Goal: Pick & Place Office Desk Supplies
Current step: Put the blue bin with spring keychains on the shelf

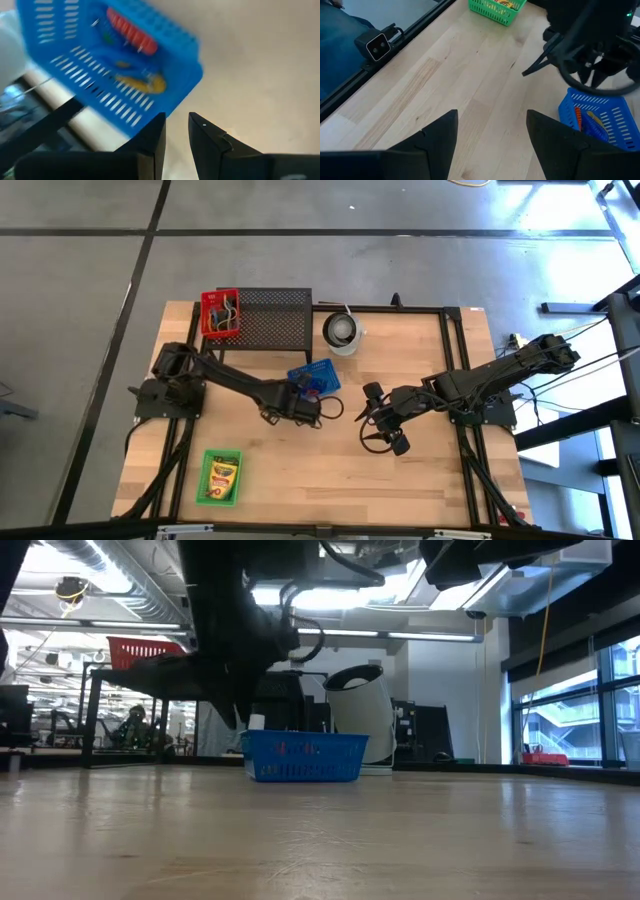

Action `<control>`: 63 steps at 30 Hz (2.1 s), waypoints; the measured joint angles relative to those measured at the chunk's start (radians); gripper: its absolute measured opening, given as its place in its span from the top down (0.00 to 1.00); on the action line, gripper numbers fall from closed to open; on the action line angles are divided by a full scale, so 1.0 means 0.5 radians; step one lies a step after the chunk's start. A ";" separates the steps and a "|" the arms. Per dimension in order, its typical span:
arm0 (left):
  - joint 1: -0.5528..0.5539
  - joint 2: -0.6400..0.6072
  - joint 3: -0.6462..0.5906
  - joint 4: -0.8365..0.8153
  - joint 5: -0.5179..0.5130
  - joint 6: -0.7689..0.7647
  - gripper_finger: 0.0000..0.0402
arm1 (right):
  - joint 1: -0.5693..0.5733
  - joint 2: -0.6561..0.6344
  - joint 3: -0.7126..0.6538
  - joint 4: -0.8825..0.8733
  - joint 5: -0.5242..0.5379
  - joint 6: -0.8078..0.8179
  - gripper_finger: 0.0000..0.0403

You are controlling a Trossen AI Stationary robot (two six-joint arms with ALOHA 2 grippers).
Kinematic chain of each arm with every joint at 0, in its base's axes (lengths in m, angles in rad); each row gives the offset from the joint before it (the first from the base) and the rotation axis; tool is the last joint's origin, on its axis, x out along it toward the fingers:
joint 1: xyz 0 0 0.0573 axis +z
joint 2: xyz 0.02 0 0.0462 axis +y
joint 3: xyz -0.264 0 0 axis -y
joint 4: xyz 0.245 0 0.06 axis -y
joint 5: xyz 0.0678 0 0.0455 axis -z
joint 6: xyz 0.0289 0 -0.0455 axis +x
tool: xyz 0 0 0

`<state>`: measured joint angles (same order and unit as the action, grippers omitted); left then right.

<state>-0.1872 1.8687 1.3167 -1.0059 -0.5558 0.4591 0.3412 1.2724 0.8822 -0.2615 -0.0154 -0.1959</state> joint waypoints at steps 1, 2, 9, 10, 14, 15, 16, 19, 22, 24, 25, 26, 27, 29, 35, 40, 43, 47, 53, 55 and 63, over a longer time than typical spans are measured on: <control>0.015 0.000 0.000 0.025 0.066 0.000 0.81 | 0.000 0.000 0.000 0.000 0.000 0.000 0.41; 0.029 0.000 0.000 0.047 0.130 0.000 0.81 | -0.001 0.000 0.000 0.000 0.000 -0.001 0.41; 0.098 0.000 0.001 0.106 0.192 0.111 0.81 | 0.000 0.000 0.000 0.000 0.000 0.000 0.41; 0.109 0.000 0.001 0.132 0.220 0.131 0.81 | 0.000 0.000 0.000 0.000 0.000 0.000 0.41; 0.144 0.000 0.001 0.217 0.381 0.205 0.81 | -0.001 0.000 0.000 0.000 0.000 0.000 0.41; 0.151 0.000 0.001 0.229 0.438 0.216 0.81 | 0.000 0.000 0.000 0.000 0.000 0.000 0.41; 0.158 0.000 0.001 0.234 0.486 0.226 0.81 | 0.000 0.000 0.000 0.000 0.000 0.000 0.41; 0.170 0.000 0.001 0.233 0.532 0.264 0.81 | 0.000 0.000 0.000 0.000 0.000 0.000 0.41; 0.172 0.000 0.001 0.233 0.527 0.277 0.81 | -0.001 0.000 0.000 0.000 0.000 -0.001 0.41; 0.172 0.000 0.001 0.233 0.528 0.278 0.81 | 0.000 0.000 0.000 0.000 0.000 0.000 0.41; 0.172 0.004 0.001 0.235 0.536 0.278 0.81 | 0.000 0.000 0.000 0.000 0.000 0.000 0.41; 0.172 0.012 0.001 0.240 0.550 0.282 0.81 | 0.000 0.000 0.000 0.000 0.000 0.000 0.41; 0.172 0.022 0.001 0.241 0.567 0.294 0.81 | 0.000 0.000 0.000 0.000 0.000 0.000 0.41; 0.172 0.046 0.001 0.240 0.587 0.324 0.82 | 0.000 0.000 0.000 0.000 0.000 0.000 0.41; 0.168 0.130 0.001 0.231 0.496 0.374 0.87 | 0.000 0.000 0.000 0.000 0.000 0.000 0.41; 0.165 0.119 0.002 0.233 0.496 0.379 0.98 | 0.000 0.000 0.000 0.000 0.000 -0.001 0.41; 0.165 0.115 0.006 0.227 0.503 0.378 0.99 | 0.000 0.000 0.000 0.000 0.000 -0.001 0.41; 0.132 0.116 0.038 0.223 0.496 0.373 0.99 | 0.000 0.000 0.000 0.000 0.000 0.000 0.41; 0.054 0.116 0.182 0.147 0.529 0.318 0.99 | 0.000 0.000 0.000 0.000 0.000 -0.001 0.41; 0.025 0.117 0.249 0.094 0.534 0.297 0.99 | 0.000 0.000 0.000 0.000 0.000 0.000 0.41; -0.061 0.116 0.563 -0.171 0.531 0.172 0.99 | 0.000 0.000 0.000 0.000 0.000 0.000 0.41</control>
<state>-0.2176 1.9266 1.5981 -1.0914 -0.2901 0.5451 0.3412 1.2724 0.8822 -0.2615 -0.0154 -0.1959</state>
